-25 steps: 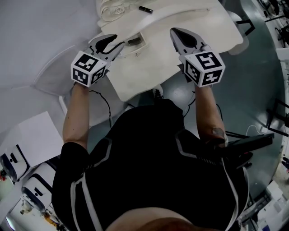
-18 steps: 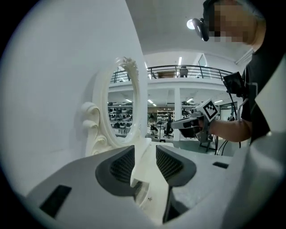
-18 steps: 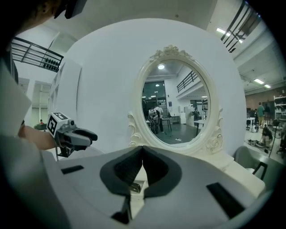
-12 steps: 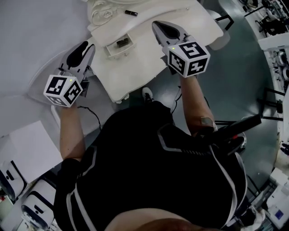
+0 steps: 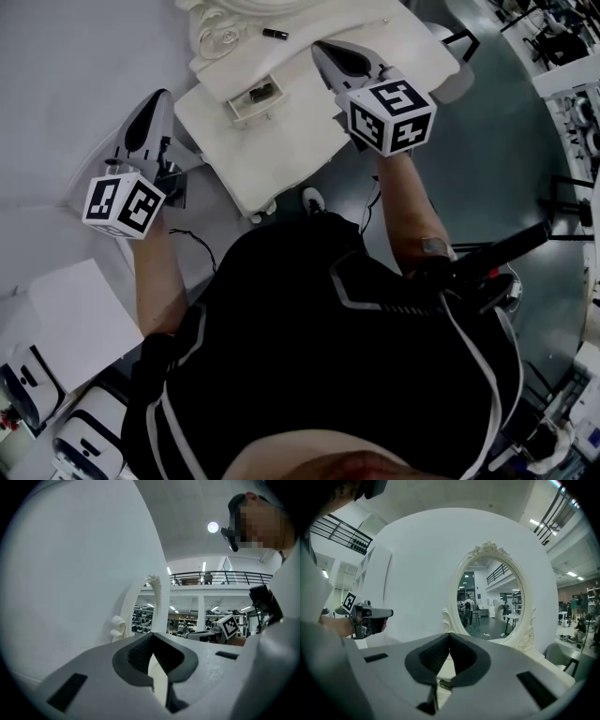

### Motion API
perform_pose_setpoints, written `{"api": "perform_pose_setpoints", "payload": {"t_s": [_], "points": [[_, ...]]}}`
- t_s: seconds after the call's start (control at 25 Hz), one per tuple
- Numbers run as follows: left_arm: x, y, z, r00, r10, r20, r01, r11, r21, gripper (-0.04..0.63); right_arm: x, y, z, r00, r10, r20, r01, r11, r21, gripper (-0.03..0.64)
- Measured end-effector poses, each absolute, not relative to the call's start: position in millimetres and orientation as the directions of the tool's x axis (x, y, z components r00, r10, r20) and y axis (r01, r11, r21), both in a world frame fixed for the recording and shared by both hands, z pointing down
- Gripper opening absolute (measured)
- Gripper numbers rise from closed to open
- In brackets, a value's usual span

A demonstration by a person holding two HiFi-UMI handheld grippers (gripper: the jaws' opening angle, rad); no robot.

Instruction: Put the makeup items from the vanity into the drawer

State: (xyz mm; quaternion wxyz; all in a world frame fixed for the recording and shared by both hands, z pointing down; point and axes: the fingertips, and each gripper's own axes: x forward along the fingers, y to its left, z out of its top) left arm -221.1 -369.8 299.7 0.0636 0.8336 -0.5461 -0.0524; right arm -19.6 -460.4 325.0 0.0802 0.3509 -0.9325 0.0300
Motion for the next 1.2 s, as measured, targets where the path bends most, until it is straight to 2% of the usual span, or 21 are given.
{"api": "perform_pose_setpoints", "payload": {"t_s": [0.28,0.72,1.2], "points": [[-235,-369,285,0.358,-0.934,-0.022,-0.92,-0.356,0.164,0.003,-20,-458,315,-0.743,-0.65,0.156,-0.659,0.752,-0.005,0.005],[-219,-372,292,0.361,-0.932,0.022,-0.932,-0.36,0.043,0.003,-22,-459,314,-0.734,-0.655,0.18,-0.661,0.749,0.034,0.005],[-213,-375,294,0.349,-0.937,0.023,-0.937,-0.348,0.04,0.003,-19,-462,313,-0.724,-0.666,0.182,-0.67,0.741,0.049,0.005]]}}
